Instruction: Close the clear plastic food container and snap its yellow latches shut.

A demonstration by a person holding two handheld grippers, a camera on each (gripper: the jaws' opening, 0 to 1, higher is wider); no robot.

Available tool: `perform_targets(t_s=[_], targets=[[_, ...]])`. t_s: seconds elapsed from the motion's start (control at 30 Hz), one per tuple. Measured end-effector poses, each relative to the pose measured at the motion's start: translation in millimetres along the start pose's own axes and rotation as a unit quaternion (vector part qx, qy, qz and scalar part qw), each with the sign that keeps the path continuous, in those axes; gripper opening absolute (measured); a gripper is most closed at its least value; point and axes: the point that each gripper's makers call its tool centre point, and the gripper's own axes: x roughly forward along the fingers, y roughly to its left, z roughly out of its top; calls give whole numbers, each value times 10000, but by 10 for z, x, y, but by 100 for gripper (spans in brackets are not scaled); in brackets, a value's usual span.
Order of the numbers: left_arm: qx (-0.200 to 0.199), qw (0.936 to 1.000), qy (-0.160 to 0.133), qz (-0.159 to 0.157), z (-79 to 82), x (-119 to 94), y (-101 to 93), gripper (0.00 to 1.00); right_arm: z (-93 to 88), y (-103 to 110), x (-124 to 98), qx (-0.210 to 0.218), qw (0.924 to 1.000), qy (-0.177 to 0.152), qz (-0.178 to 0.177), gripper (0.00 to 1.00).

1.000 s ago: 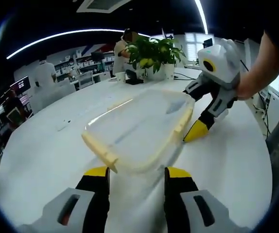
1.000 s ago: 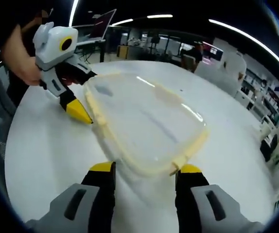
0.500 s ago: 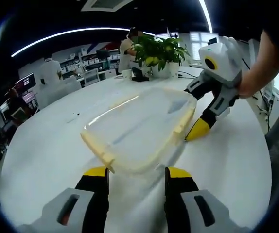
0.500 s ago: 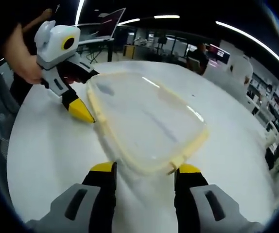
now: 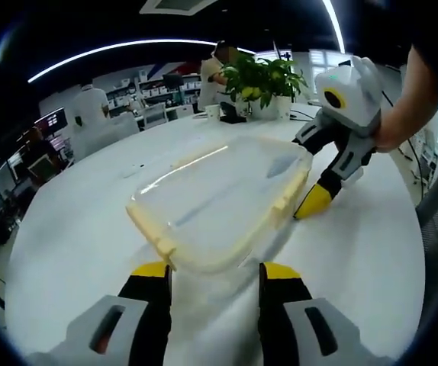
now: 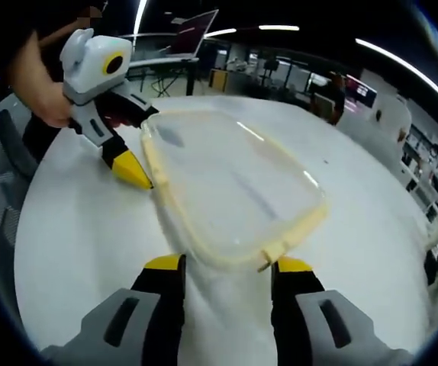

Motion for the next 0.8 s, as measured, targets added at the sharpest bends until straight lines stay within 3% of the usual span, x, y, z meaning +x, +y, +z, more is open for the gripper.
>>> perform_targets(t_s=[0.4, 0.53, 0.6, 0.8], targets=[[-31, 9999, 43, 118, -76, -101, 104, 40, 89, 102, 108, 78, 9999, -52, 80, 43], [-19, 9999, 70, 72, -97, -91, 109, 39, 88, 102, 105, 92, 9999, 81, 34, 42], [-189, 9996, 156, 120, -148, -100, 128, 39, 78, 128, 79, 1, 9998, 214, 53, 42], [-346, 9988, 18, 338, -20, -344, 162, 42, 130, 180, -163, 144, 9998, 151, -14, 47]])
